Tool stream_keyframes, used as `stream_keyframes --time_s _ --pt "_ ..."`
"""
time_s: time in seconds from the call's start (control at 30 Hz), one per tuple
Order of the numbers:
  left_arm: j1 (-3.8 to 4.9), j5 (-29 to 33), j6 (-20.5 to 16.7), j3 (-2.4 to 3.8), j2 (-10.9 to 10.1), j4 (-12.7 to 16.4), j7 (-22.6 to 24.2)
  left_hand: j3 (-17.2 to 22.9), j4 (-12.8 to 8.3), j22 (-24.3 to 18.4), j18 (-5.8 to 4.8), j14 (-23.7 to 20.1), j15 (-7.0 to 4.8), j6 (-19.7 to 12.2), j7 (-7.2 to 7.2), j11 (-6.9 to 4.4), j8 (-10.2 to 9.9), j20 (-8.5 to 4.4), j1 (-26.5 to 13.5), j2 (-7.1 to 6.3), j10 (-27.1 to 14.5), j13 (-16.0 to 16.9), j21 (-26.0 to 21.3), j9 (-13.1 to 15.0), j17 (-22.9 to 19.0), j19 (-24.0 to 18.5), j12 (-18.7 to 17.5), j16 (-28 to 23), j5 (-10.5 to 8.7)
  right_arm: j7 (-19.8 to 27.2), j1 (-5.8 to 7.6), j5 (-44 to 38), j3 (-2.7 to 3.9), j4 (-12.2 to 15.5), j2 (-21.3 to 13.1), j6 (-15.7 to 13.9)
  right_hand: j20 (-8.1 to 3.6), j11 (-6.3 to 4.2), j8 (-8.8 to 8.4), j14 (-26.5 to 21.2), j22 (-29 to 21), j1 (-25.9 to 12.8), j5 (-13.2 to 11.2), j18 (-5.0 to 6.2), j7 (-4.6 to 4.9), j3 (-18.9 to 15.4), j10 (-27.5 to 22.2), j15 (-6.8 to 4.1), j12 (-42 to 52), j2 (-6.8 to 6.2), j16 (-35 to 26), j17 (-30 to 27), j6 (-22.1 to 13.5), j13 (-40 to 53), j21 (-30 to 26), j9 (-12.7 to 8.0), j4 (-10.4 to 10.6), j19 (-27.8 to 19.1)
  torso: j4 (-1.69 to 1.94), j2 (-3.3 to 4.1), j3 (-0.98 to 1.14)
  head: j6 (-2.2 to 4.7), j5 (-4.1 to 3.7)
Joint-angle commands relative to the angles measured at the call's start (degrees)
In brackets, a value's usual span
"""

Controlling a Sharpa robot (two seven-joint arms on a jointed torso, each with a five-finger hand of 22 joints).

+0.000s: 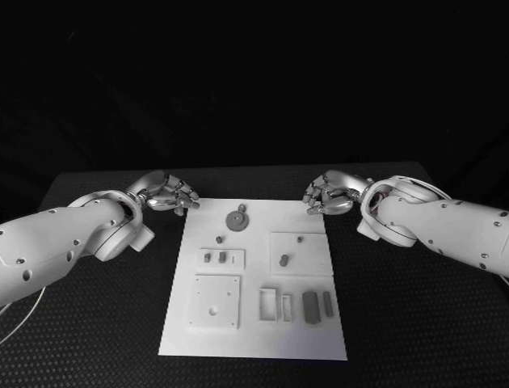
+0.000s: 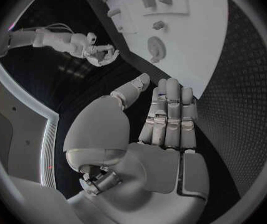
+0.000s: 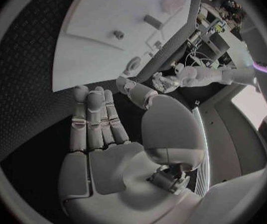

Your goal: Assemble the parts on the task board

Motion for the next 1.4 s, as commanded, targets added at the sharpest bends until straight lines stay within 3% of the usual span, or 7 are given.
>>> stream_keyframes --time_s 0.03,0.27,0.43,0.77,0.9,1.07,1.4 --pt "0.10 13.85 -0.03 0.04 -0.82 1.77 7.01 -0.45 0.04 -0.25 -0.81 -0.23 0.19 -0.51 0.01 0.06 0.26 -1.30 -0.59 0.12 -0.47 -0.09 -0.69 0.09 -0.31 -0.41 -0.14 -1.28 -0.08 -1.04 -0.49 -13.31 -0.28 1.55 -0.31 0.55 -0.22 -0.55 0.68 1.21 0.44 0.71 -1.13 1.14 -0.53 1.27 3.46 -0.37 -2.77 -0.45 -0.47 -0.83 1.58 -1.38 -0.28 0.19 0.41 0.89 0.02 -0.06 -0.02 0.11 0.04" --pt "0.06 20.23 1.43 0.01 -1.41 3.30 10.20 -1.65 -0.17 -1.23 -1.05 -2.03 2.02 -0.94 0.10 0.60 0.46 0.38 -1.15 0.63 -1.59 -0.29 -3.96 0.17 -1.81 -2.46 -0.19 -7.55 -0.13 -2.77 -1.76 -21.61 -1.20 4.29 -0.81 0.60 -0.95 -1.35 1.05 3.94 0.36 1.24 -1.56 1.14 -1.38 2.20 10.53 -1.18 -10.49 -0.81 -1.70 -2.23 3.95 -3.79 -1.07 -0.04 -0.04 2.86 -0.02 -0.12 -0.18 0.12 0.15" --pt "0.04 20.68 1.16 0.00 -1.37 3.31 10.61 -2.00 -0.38 -1.59 -0.67 -3.16 3.48 -1.35 0.26 0.93 0.46 1.80 -1.32 1.05 -2.38 -0.73 -5.61 0.18 -2.71 -3.52 -0.22 -11.84 -0.03 -3.79 -2.32 -24.30 -2.17 4.95 -0.66 -0.41 -0.98 -1.38 0.93 4.10 0.39 1.46 -1.77 1.14 -1.44 2.36 11.68 -1.22 -12.17 -1.34 -1.97 -2.38 4.26 -4.10 -1.39 -0.26 -0.18 3.04 -0.04 -0.10 -0.18 0.07 0.17" --pt "0.04 21.21 1.23 0.00 -1.33 3.30 10.76 -2.16 -0.31 -1.55 -0.48 -2.77 3.61 -1.41 0.29 0.97 0.49 1.99 -1.42 1.21 -2.47 -0.87 -5.87 0.19 -2.63 -3.44 -0.19 -12.68 -0.01 -4.69 -3.29 -26.51 -2.77 5.59 0.35 -1.84 -0.94 -1.15 0.49 4.22 0.44 1.71 -1.97 1.14 -1.27 2.66 12.20 -1.00 -14.46 -2.66 -2.18 -2.46 4.05 -4.52 -1.80 -0.70 0.25 3.23 0.04 0.05 -0.12 0.13 0.19" --pt "0.04 21.25 1.25 0.00 -1.29 3.14 10.72 -2.24 -0.28 -1.53 -0.42 -2.65 3.64 -1.49 0.32 1.02 0.47 2.03 -1.49 1.25 -2.60 -0.94 -5.95 0.18 -2.57 -3.38 -0.23 -12.97 -0.02 -4.77 -3.46 -26.71 -3.00 5.65 0.73 -1.71 -0.94 -1.12 0.44 4.23 0.47 1.75 -2.02 1.14 -1.25 2.68 12.44 -0.98 -14.92 -2.98 -2.20 -2.46 4.08 -4.57 -1.88 -0.79 0.39 3.29 0.12 0.06 -0.10 -0.15 0.24" --pt "0.03 21.34 1.30 0.00 -1.34 3.07 10.71 -2.30 -0.27 -1.50 -0.37 -2.55 3.66 -1.58 0.36 1.08 0.45 2.06 -1.52 1.25 -2.74 -1.02 -6.02 0.16 -2.50 -3.34 -0.26 -13.22 -0.02 -4.92 -3.71 -27.15 -3.19 5.78 1.18 -1.85 -0.95 -1.18 0.44 4.24 0.50 1.84 -2.05 1.14 -1.28 2.74 12.81 -1.03 -15.20 -3.09 -2.19 -2.44 4.16 -4.55 -1.94 -0.84 0.52 3.38 -0.05 0.07 -0.07 -0.28 0.45" --pt "0.03 21.36 1.54 0.00 -1.29 3.10 10.55 -2.37 -0.23 -1.47 -0.33 -2.48 3.69 -1.63 0.39 1.13 0.44 2.10 -1.59 1.31 -2.86 -1.09 -6.10 0.16 -2.43 -3.29 -0.28 -13.48 -0.03 -5.41 -4.01 -28.41 -3.51 5.67 1.75 -1.78 -1.01 -1.48 0.65 4.30 0.58 1.95 -2.09 1.14 -1.47 2.81 14.02 -1.32 -15.48 -2.90 -2.13 -2.35 4.69 -4.27 -2.03 -0.84 0.79 3.60 0.00 0.07 -0.08 -0.37 0.43"
